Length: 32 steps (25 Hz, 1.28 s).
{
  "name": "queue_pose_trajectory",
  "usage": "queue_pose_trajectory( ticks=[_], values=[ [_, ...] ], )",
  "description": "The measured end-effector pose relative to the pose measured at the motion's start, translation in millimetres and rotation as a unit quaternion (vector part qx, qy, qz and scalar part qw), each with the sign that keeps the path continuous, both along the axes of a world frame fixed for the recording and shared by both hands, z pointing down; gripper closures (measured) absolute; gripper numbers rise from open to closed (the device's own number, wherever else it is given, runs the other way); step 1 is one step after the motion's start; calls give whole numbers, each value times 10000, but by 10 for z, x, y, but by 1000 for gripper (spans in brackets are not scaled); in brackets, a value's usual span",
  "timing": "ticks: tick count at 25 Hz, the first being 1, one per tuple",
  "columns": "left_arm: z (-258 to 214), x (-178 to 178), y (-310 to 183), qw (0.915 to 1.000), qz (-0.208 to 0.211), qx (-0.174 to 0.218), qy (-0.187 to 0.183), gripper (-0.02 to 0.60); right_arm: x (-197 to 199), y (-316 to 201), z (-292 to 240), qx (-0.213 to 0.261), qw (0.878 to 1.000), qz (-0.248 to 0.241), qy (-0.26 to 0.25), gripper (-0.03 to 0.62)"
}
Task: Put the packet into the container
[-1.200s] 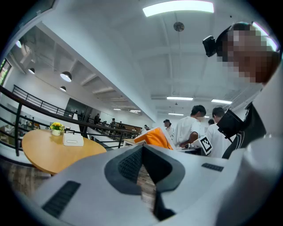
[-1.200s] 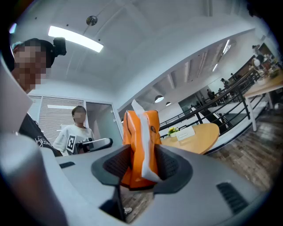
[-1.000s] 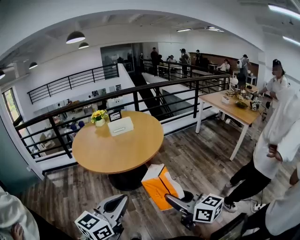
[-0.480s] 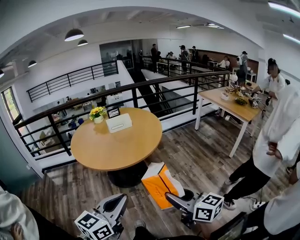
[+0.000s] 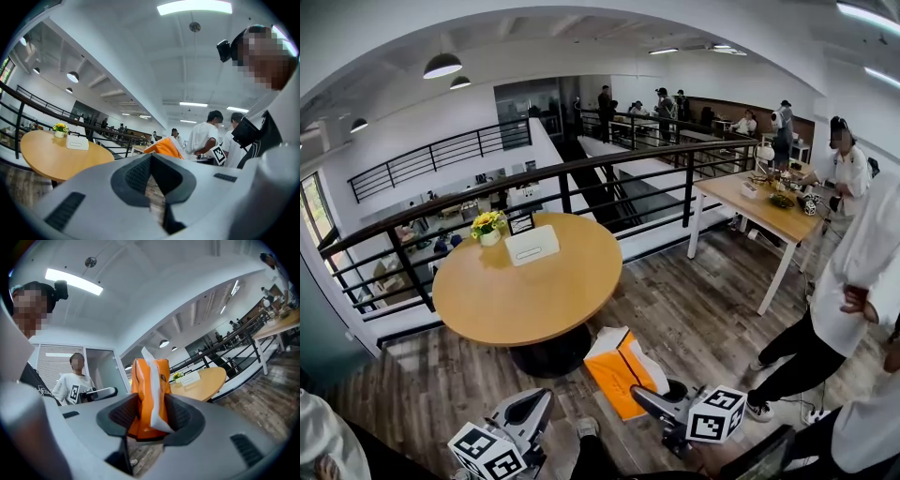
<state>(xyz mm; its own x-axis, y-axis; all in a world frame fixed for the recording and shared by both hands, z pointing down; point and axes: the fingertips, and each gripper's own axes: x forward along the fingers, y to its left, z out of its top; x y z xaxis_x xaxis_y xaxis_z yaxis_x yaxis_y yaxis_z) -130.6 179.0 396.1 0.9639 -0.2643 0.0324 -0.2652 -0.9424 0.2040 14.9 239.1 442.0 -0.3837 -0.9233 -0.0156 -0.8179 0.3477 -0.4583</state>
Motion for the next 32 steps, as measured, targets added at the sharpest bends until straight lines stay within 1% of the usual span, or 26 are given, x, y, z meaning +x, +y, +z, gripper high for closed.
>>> queue_pose_trajectory(
  ticks=[7,12,16,21,26,32],
  values=[
    [122,158,-421,10000,-31,-73,-52,577,174,-407,108,-87,10000,-38,-21,429],
    [166,247,-935,9996,-107,-182,-178,577,267,-882,150,-185,9997,-82,-146,428],
    [157,382,-1456,9990,-115,-268,-324,577,393,-1375,140,-311,9992,-64,-245,428],
    [168,669,-2189,9982,-100,-420,-422,577,623,-2074,143,-507,9982,-79,-305,428],
    [54,852,-2900,9983,-149,-410,-381,577,807,-2796,20,-570,9982,-148,-117,428],
    [-52,916,-3505,9983,-309,-374,-307,577,997,-3472,-168,-460,9987,-211,64,430]
  ],
)
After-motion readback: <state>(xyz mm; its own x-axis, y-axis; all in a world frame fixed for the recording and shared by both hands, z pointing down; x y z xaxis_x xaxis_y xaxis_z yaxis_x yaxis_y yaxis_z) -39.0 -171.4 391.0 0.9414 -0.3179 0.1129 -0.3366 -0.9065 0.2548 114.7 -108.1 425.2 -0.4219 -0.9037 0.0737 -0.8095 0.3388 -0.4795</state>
